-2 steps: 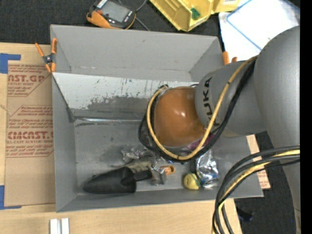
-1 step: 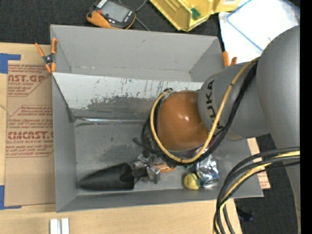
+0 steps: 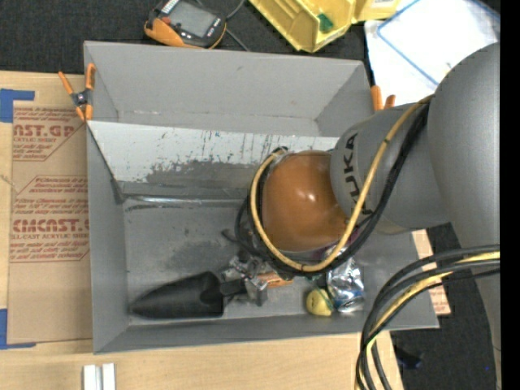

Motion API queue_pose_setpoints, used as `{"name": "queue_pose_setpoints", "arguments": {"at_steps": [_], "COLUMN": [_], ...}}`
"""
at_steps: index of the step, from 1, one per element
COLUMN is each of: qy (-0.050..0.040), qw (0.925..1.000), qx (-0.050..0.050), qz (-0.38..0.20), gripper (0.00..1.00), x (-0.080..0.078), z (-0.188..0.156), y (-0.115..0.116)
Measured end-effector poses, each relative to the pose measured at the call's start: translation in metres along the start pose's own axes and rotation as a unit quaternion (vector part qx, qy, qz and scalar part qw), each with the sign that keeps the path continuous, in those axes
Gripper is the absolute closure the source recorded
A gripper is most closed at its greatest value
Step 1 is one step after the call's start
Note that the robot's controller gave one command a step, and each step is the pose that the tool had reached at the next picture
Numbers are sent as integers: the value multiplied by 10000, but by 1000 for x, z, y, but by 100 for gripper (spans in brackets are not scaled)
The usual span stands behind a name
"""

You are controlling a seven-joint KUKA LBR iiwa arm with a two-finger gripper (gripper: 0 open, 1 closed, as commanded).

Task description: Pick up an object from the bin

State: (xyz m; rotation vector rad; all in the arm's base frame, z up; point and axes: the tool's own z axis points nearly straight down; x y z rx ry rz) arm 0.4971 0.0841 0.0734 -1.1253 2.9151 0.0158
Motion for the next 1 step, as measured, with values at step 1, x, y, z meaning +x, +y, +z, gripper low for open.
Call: {"name": "queue_pose_setpoints", "arguments": {"at_steps": [1], "qy": [13], "qw": [10000], "qx": [-18], "qz": [-35], "gripper": [100], "x": [-2], "z": [-114], "y": [-21]}}
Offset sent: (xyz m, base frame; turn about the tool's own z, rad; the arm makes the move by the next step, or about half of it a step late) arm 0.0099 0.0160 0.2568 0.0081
